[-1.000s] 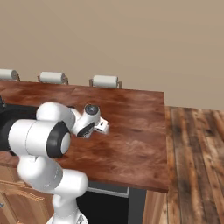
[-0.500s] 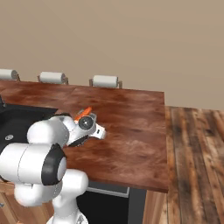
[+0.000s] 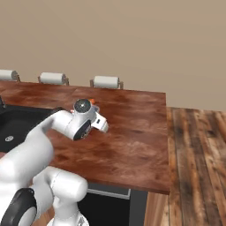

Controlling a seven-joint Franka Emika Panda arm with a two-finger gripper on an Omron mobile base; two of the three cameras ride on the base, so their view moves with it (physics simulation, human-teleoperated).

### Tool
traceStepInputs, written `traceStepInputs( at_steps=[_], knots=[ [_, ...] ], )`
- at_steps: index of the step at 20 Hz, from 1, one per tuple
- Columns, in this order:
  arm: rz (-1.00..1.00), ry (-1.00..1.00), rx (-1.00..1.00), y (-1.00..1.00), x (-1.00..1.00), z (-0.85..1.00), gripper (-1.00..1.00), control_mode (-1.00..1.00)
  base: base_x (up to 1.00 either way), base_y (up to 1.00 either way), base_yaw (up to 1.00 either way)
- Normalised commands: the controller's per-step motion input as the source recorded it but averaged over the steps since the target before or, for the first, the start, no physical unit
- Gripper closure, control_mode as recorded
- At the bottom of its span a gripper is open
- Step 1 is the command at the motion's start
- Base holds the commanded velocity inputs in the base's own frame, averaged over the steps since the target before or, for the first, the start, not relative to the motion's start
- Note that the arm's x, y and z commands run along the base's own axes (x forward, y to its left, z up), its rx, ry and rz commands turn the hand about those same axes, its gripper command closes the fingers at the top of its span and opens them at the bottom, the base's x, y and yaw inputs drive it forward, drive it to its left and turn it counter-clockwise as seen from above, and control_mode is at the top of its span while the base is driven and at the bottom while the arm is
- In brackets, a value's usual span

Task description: Place the tupperware on the second highest shelf of the fridge. Make space for the tupperware among the existing items by rearranging them on the shelves if needed. Close the fridge door when finished.

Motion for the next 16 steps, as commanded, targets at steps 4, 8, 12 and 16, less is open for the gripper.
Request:
traceStepInputs(
  at_steps=[4,8,12,16],
  knots=[
    [-0.05,0.29,0.00,-0.43,-0.31,0.99,1.00,-1.00,0.00,0.00,0.00],
    [0.00,0.04,0.00,-0.17,-0.68,0.45,1.00,-1.00,0.00,0.00,0.00],
    [0.08,-0.10,0.00,-0.01,-0.87,0.00,1.00,-1.00,0.00,0.00,0.00],
    [0.13,-0.16,0.00,0.00,-0.86,0.00,1.00,-1.00,0.00,0.00,0.00]
  ],
)
